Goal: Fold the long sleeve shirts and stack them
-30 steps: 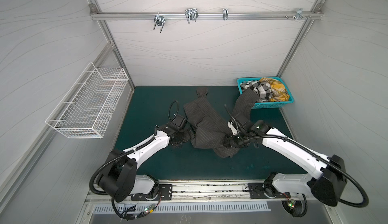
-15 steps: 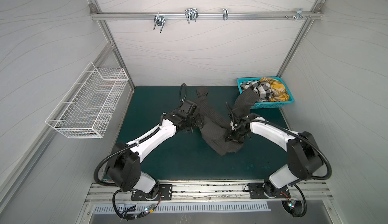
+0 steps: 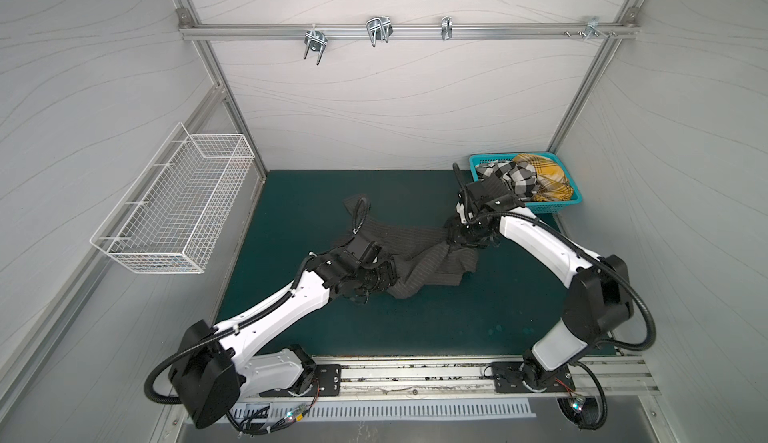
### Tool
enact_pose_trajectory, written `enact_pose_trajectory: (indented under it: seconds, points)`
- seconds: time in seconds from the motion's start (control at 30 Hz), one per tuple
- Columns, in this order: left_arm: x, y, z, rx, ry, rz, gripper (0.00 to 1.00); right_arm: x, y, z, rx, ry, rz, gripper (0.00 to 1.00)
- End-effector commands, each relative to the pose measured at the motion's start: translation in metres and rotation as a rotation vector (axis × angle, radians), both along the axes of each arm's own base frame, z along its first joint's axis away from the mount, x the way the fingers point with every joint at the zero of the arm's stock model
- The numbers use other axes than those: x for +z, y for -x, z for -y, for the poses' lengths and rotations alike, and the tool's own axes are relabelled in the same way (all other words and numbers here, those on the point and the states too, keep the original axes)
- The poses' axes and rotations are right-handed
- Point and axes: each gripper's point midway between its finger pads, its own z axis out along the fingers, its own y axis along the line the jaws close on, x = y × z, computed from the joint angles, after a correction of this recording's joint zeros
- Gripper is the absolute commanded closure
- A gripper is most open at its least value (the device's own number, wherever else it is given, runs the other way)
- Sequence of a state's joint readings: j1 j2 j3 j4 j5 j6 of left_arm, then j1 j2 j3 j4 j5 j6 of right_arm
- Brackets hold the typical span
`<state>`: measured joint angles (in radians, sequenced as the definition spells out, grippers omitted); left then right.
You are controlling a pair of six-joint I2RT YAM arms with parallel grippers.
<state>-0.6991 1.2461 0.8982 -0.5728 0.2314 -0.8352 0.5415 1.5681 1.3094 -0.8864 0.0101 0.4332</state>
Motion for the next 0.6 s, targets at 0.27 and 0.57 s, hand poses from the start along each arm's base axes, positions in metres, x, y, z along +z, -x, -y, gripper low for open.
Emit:
enact_pose_trajectory:
  seconds: [0.27,0.57]
  points:
    - [0.040,-0.078,-0.070,0.209,-0.113,0.085,0.17,0.001,0.121,0.003,0.068,-0.102,0.058,0.17]
    - [-0.038,-0.122,-0.170,0.532,0.037,-0.089,0.12,-0.030,0.117,-0.066,0.083,-0.159,-0.101,0.17]
